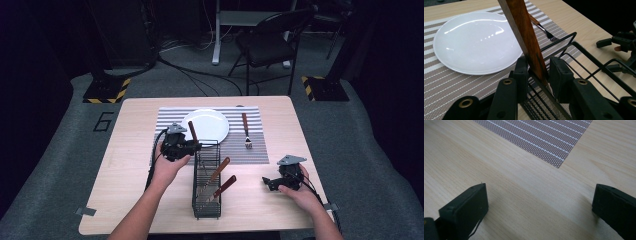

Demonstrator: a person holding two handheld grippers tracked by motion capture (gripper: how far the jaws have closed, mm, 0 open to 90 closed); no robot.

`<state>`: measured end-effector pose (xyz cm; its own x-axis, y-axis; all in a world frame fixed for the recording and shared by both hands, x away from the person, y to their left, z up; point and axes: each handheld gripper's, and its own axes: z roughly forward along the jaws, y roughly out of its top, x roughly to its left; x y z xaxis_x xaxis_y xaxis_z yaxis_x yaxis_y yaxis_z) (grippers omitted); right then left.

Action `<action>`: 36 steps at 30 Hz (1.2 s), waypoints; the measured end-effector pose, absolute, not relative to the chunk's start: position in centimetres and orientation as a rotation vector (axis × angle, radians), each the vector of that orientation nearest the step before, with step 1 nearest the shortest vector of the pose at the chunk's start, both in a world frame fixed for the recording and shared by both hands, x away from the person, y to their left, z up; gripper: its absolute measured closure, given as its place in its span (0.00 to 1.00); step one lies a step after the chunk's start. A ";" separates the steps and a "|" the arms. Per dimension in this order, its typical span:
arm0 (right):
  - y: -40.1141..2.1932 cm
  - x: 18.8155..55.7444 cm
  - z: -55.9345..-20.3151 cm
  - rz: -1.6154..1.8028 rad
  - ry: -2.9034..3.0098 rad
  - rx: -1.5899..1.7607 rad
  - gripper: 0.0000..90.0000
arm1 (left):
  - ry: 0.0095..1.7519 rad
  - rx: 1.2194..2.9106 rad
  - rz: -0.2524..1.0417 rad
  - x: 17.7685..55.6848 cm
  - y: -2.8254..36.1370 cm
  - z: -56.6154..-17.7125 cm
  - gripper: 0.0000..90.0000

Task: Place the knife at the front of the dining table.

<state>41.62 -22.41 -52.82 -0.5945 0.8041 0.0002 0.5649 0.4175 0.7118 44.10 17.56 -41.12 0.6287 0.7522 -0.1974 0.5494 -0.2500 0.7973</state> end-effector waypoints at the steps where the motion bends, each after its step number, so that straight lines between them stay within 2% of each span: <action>1: -22.4 41.6 -52.8 0.977 2.336 1.178 0.00 | 1.028 1.935 0.285 44.1 17.5 -41.1 0.77; 17: -22.4 41.6 -52.8 0.978 2.337 1.176 0.00 | 0.978 1.955 0.391 42.0 17.2 -40.3 0.80; 33: -22.4 41.6 -52.8 0.978 2.338 1.177 0.00 | 0.910 1.908 0.281 41.2 16.1 -40.2 0.88; 36: -22.4 41.6 -52.8 0.979 2.338 1.176 0.00 | 0.894 1.914 0.293 41.1 15.7 -40.2 0.89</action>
<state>41.60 -22.42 -52.83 -0.5966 0.8026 0.0014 0.5642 0.4181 0.7120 41.13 15.71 -40.19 0.7018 0.6928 -0.1656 0.4604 -0.2638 0.8476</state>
